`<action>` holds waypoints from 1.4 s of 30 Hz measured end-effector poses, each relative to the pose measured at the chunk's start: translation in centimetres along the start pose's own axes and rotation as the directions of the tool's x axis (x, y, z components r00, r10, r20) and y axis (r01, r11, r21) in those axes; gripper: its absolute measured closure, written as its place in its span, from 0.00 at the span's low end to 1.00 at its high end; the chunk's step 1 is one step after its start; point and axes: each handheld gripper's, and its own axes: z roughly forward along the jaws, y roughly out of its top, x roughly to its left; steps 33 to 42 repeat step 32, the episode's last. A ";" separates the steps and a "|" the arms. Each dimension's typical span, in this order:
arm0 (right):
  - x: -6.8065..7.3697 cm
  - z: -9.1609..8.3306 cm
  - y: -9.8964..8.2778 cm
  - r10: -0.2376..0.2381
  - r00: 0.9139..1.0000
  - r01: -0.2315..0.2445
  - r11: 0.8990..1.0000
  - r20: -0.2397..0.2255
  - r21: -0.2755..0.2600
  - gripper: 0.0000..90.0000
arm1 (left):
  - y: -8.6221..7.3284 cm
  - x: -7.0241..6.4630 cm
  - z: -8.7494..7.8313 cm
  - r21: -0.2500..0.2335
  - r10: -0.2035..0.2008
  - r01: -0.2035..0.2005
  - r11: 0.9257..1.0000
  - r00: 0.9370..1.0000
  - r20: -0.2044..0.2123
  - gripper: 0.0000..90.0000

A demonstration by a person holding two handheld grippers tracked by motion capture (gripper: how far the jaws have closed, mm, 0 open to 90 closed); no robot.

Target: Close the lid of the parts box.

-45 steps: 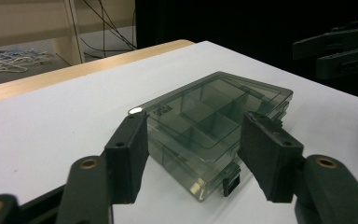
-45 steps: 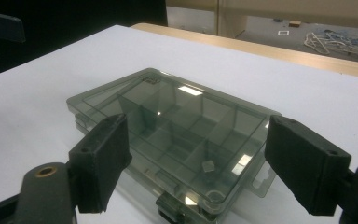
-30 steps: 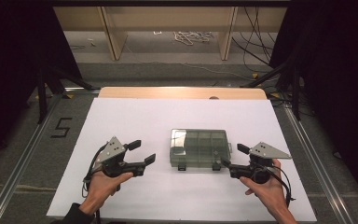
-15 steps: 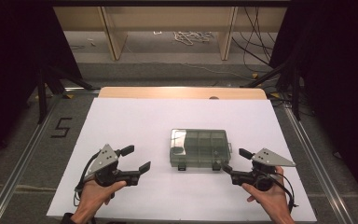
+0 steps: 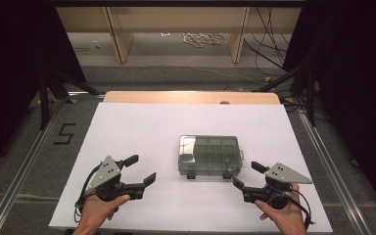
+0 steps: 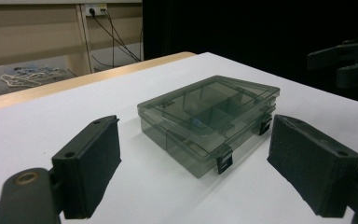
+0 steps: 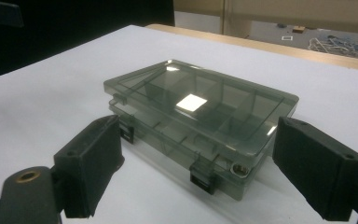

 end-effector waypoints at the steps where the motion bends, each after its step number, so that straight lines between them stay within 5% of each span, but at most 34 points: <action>1: 0.1 0.0 -0.1 -0.010 1.000 0.010 1.000 0.003 -0.010 0.18 | 0.0 0.0 -0.1 0.001 -0.007 0.007 1.000 1.000 -0.012 0.18; 4: 0.2 -0.1 -0.2 -0.041 0.999 0.041 0.999 0.012 -0.014 0.18 | -0.1 -0.1 -0.4 -0.012 -0.012 0.012 1.000 1.000 -0.020 0.18; 8: 0.3 -0.2 -0.3 -0.037 0.999 0.037 0.999 0.008 -0.037 0.18 | -0.2 -0.3 -0.5 -0.013 0.008 -0.008 1.000 1.000 -0.014 0.18; 23: 0.5 -0.5 -0.3 0.003 1.000 -0.003 1.000 -0.008 0.009 0.18 | -0.4 0.2 -0.4 -0.013 0.007 -0.007 1.000 1.000 -0.021 0.18; 42: -0.1 -0.2 -0.5 -0.033 0.999 0.033 0.999 0.019 -0.011 0.18 | -0.4 0.3 -0.4 -0.005 -0.005 0.005 1.000 0.999 -0.031 0.18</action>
